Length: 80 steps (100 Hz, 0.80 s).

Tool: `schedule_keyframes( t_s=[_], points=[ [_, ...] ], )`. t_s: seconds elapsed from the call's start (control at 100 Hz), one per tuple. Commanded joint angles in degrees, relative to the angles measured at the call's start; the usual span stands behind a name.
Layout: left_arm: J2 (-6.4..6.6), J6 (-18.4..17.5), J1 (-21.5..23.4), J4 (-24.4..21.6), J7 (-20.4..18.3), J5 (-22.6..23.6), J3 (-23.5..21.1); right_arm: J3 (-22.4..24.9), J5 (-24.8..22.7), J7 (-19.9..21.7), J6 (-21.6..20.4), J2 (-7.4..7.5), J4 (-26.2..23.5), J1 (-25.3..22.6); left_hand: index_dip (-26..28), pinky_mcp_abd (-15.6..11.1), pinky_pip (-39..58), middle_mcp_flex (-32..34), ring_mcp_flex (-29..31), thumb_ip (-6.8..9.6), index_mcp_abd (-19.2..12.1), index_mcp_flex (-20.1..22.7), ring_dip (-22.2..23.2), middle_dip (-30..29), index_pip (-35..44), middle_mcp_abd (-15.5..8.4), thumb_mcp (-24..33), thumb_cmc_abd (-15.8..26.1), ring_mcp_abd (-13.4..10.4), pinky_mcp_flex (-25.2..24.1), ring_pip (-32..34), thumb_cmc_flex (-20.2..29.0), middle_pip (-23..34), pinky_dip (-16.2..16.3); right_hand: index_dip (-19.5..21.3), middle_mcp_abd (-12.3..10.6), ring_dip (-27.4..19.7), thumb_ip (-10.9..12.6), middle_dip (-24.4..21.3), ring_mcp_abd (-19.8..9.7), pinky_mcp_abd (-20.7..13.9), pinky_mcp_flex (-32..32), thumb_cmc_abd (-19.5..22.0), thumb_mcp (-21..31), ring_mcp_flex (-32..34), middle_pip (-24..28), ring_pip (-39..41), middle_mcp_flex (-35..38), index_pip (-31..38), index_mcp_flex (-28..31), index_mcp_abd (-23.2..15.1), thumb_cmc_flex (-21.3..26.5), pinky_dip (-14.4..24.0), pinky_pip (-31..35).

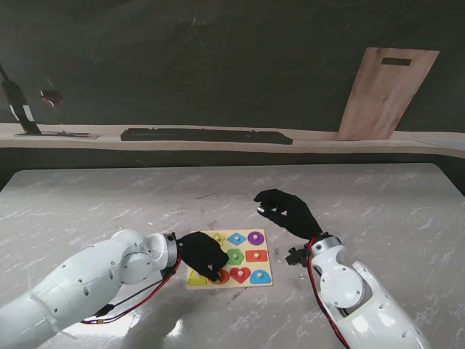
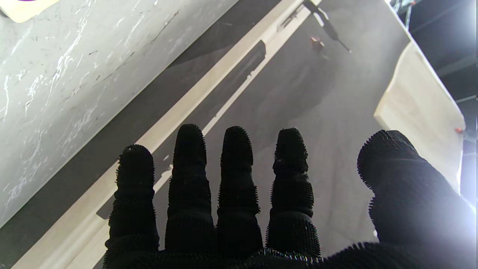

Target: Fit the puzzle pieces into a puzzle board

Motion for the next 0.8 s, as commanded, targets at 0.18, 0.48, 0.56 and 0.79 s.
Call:
schedule_keyframes(
  t_s=[0.18,0.48,0.56,0.79],
  points=[
    [0.41,0.82,1.5,-1.45,1.69,1.71,-1.97,-0.13,-0.17,0.04,-0.41,-0.17,-0.05,-0.25,2.34,-3.97,2.79,-1.87,-1.04,1.44,2.26,0.15,0.08,0.25,-4.84,0.8,-5.45,6.5,-0.38,-0.8,0.78,-3.2,-1.09,-0.59,0.71,0.22,0.36,1.08,0.4,0.35,0.58,-0.34,1.49,-0.53,1.28,0.31,0.56,1.59,-0.32,0.69,-1.61,0.38,0.24,0.8],
    [-0.82,4.26,7.89,-3.98,7.51,1.51,-10.75,0.12,-0.33,-0.28,-1.09,-0.18,-0.24,-0.52,3.65,-1.91,-4.1,-9.68,-7.46,2.42,2.81,-5.07,-0.09,-4.43,-14.73,2.69,-15.2,10.83,1.44,-7.94,-5.51,-1.11,-9.32,0.49,0.7,0.23,0.37,1.08,0.42,0.34,0.6,-0.32,1.43,-0.55,1.27,0.33,0.57,1.67,-0.29,0.65,-1.62,0.38,0.25,0.82],
    [-1.26,5.52,10.46,-6.09,8.27,0.15,-14.4,0.19,-0.3,-0.22,-1.48,-0.15,-0.29,-0.62,3.01,-1.28,-7.92,-13.59,-10.75,2.47,3.2,-7.47,-0.5,-8.42,-18.03,3.39,-16.94,11.54,2.08,-11.65,-9.07,-0.99,-13.54,1.42,0.66,0.16,0.37,1.08,0.39,0.28,0.56,-0.31,1.45,-0.54,1.3,0.27,0.58,1.56,-0.38,0.52,-1.51,0.34,0.25,0.82],
    [-2.5,11.65,17.94,-14.09,8.03,-6.46,-23.51,0.8,-0.06,-0.25,-2.93,-0.1,-1.08,-1.56,-0.63,1.82,-23.58,-25.07,-22.91,2.89,4.48,-12.87,-6.71,-19.64,-29.94,4.96,-22.68,12.99,4.74,-26.29,-25.94,0.23,-26.25,-0.07,0.59,0.05,0.39,1.07,0.37,0.29,0.56,-0.25,1.21,-0.49,1.37,0.27,0.62,1.41,-0.58,0.07,-1.09,0.24,0.24,0.84]
  ],
)
